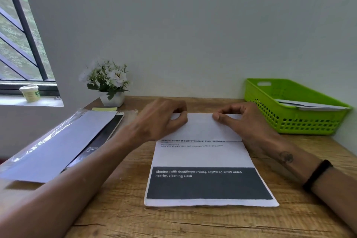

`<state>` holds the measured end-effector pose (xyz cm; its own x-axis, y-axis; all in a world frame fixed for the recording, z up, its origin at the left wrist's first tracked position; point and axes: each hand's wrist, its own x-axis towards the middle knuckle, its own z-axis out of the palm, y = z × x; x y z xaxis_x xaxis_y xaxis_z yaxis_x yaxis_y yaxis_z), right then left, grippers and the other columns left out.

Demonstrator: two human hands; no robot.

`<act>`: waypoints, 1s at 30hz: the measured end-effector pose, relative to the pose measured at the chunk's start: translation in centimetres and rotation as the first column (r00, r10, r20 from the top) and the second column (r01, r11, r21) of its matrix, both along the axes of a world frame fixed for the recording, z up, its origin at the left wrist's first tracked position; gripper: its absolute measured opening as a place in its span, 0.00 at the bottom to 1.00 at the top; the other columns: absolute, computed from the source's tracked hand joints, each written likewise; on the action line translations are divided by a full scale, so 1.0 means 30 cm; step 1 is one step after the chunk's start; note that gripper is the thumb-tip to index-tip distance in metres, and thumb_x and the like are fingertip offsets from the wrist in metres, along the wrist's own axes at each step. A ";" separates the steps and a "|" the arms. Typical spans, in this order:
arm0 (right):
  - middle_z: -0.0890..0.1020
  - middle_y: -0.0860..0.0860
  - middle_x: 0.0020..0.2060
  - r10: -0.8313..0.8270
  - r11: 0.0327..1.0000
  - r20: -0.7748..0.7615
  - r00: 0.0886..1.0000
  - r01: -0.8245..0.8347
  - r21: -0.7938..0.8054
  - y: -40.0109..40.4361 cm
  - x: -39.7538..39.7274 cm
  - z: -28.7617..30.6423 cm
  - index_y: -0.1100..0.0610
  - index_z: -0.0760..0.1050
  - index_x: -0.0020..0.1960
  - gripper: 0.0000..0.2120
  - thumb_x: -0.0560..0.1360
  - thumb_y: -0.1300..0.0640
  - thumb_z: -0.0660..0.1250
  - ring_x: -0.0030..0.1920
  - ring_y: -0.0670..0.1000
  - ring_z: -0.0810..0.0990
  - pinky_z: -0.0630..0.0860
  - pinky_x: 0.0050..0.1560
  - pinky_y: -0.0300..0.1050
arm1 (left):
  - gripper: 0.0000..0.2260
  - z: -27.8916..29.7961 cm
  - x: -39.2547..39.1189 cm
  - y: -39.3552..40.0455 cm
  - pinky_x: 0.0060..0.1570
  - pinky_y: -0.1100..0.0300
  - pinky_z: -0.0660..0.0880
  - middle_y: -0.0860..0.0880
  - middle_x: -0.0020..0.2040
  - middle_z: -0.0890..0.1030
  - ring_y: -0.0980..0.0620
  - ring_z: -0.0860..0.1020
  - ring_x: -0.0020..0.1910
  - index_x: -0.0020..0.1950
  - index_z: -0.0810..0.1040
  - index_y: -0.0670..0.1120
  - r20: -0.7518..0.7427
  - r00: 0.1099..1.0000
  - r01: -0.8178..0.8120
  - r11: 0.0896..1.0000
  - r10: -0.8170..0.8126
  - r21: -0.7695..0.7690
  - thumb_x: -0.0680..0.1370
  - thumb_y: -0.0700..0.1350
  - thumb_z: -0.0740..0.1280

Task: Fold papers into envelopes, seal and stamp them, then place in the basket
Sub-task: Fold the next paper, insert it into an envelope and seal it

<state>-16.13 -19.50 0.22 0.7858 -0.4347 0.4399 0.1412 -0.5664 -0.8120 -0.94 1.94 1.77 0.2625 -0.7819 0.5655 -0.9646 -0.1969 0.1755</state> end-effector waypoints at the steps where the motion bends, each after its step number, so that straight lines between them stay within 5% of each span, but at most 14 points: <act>1: 0.89 0.43 0.42 -0.015 1.000 0.005 1.000 0.015 0.001 -0.008 0.001 0.000 0.55 0.88 0.45 0.02 0.74 0.56 0.79 0.43 0.36 0.85 0.76 0.44 0.26 | 0.10 0.002 0.012 0.009 0.33 0.53 0.73 0.55 0.35 0.79 0.54 0.76 0.32 0.41 0.76 0.51 -0.021 1.000 -0.002 1.000 0.002 -0.019 0.82 0.48 0.62; 6: 0.87 0.38 0.35 -0.030 1.000 0.014 0.999 0.031 -0.004 -0.024 0.004 0.011 0.55 0.87 0.44 0.01 0.75 0.58 0.77 0.30 0.38 0.77 0.71 0.34 0.29 | 0.09 0.002 0.061 0.028 0.34 0.58 0.70 0.54 0.35 0.79 0.54 0.75 0.32 0.40 0.77 0.49 -0.100 0.995 -0.034 0.996 0.026 -0.080 0.81 0.44 0.65; 11: 0.87 0.64 0.44 -0.065 0.995 0.029 0.997 0.062 0.072 -0.044 -0.007 0.033 0.53 0.86 0.44 0.02 0.75 0.57 0.77 0.40 0.52 0.80 0.78 0.43 0.47 | 0.10 0.007 0.079 0.043 0.32 0.63 0.68 0.54 0.35 0.80 0.54 0.75 0.32 0.41 0.77 0.49 -0.125 0.992 -0.037 0.993 0.022 -0.114 0.82 0.44 0.64; 16: 0.85 0.67 0.44 -0.113 0.992 0.024 0.993 0.111 0.060 -0.056 -0.013 0.045 0.53 0.85 0.43 0.04 0.76 0.56 0.76 0.37 0.52 0.78 0.75 0.33 0.41 | 0.10 0.005 0.096 0.047 0.30 0.65 0.64 0.53 0.33 0.79 0.55 0.71 0.29 0.41 0.78 0.47 -0.124 0.991 -0.067 0.988 0.050 -0.142 0.82 0.42 0.65; 24: 0.87 0.63 0.42 -0.131 0.987 0.017 0.991 0.129 0.097 -0.061 -0.013 0.051 0.57 0.85 0.45 0.03 0.77 0.58 0.75 0.35 0.49 0.80 0.77 0.31 0.37 | 0.09 0.014 0.102 0.056 0.31 0.66 0.66 0.57 0.33 0.77 0.57 0.71 0.30 0.42 0.79 0.49 -0.136 0.989 -0.088 0.982 0.065 -0.169 0.82 0.43 0.66; 27: 0.89 0.58 0.43 -0.120 0.980 0.026 0.992 0.115 0.160 -0.069 -0.019 0.054 0.58 0.85 0.47 0.02 0.77 0.59 0.75 0.41 0.53 0.86 0.84 0.42 0.49 | 0.08 0.016 0.116 0.060 0.31 0.67 0.66 0.56 0.33 0.78 0.57 0.72 0.30 0.43 0.79 0.48 -0.128 0.988 -0.110 0.973 0.085 -0.204 0.82 0.42 0.66; 30: 0.89 0.56 0.43 -0.115 0.975 0.017 0.993 0.109 0.196 -0.066 -0.016 0.052 0.57 0.85 0.46 0.02 0.77 0.59 0.75 0.42 0.54 0.85 0.80 0.45 0.50 | 0.08 0.011 0.116 0.059 0.31 0.67 0.66 0.55 0.33 0.77 0.57 0.72 0.30 0.42 0.78 0.47 -0.145 0.985 -0.128 0.967 0.096 -0.223 0.81 0.42 0.66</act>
